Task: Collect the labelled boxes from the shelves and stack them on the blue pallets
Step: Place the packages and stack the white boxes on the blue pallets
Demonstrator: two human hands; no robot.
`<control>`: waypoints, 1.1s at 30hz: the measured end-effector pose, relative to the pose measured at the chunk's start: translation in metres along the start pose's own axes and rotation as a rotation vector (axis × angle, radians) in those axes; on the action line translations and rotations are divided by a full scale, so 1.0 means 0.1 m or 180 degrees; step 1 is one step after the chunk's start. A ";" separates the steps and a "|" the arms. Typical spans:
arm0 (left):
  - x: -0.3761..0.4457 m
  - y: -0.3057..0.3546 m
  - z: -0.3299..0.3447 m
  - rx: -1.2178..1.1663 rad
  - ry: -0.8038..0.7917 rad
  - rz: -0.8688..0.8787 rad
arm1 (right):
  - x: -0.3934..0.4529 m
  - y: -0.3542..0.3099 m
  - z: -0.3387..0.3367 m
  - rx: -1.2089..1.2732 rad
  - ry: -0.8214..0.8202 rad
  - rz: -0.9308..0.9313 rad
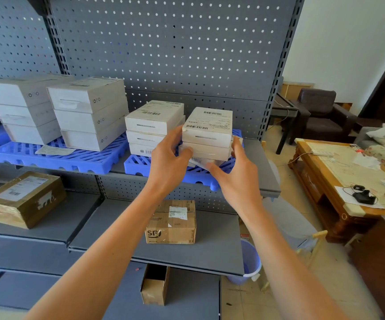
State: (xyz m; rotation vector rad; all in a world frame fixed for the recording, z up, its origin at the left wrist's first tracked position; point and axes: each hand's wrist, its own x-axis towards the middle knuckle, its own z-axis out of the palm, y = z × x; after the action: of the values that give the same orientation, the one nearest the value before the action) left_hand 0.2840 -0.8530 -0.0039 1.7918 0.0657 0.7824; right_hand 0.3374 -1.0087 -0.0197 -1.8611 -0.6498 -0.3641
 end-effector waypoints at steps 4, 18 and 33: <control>0.00 0.01 0.01 -0.0047 -0.0068 -0.0063 | -0.01 0.03 0.06 -0.0199 0.0000 0.0053; 0.09 0.01 0.11 0.0098 -0.0182 -0.0097 | 0.14 0.17 -0.20 -0.0560 0.0113 0.0070; 0.19 -0.02 0.16 0.0086 -0.0286 0.0051 | 0.14 0.20 -0.27 -0.0418 0.0245 0.0081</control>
State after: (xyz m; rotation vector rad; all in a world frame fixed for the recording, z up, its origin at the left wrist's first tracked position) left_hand 0.3084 -0.8578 0.0009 1.8528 0.0027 0.7143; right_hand 0.3620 -1.0355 -0.0178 -1.9677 -0.5607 -0.4690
